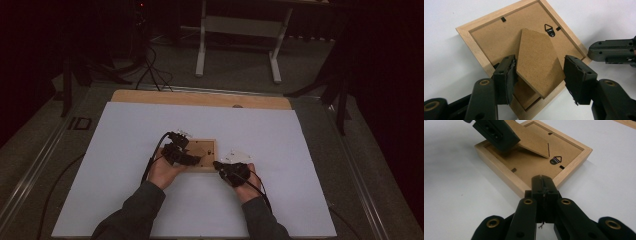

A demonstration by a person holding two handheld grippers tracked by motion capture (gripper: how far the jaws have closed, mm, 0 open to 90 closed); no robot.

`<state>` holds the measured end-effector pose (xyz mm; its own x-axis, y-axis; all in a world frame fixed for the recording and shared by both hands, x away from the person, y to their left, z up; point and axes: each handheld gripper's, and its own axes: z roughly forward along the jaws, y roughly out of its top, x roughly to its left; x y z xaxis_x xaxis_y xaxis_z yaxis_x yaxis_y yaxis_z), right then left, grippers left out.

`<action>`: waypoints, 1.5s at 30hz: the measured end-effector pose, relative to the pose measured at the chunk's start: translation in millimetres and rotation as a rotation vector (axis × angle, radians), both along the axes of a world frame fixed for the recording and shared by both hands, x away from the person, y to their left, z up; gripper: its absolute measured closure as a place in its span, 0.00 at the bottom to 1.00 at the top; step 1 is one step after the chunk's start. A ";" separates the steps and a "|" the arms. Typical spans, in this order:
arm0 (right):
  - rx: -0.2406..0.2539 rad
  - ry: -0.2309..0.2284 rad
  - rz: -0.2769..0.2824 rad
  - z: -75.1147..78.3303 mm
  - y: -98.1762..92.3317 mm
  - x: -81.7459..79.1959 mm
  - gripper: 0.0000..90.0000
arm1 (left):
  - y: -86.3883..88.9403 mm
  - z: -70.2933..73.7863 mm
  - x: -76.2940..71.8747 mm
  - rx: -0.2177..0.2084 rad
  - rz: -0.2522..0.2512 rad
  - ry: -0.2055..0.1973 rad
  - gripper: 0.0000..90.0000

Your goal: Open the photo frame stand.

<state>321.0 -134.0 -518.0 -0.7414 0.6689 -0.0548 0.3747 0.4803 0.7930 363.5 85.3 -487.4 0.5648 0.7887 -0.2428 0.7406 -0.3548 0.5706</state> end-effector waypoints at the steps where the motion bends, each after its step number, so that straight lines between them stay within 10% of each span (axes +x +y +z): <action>1: 0.000 0.000 0.000 0.0 0.0 0.0 0.99 | 1.1 0.3 1.1 -0.010 0.005 0.011 0.51; 25: 0.002 -0.001 0.000 -0.2 -0.2 -0.1 0.99 | 8.6 -0.7 8.7 -0.114 0.036 0.099 0.58; 45: -0.006 0.008 -0.012 1.9 -4.0 2.5 0.86 | 3.2 -0.5 4.3 -0.059 0.028 0.051 0.59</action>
<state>323.5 -138.0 -516.2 -0.7336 0.6775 -0.0532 0.3867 0.4805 0.7871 367.8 88.4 -487.9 0.5286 0.7874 -0.3172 0.7786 -0.3008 0.5508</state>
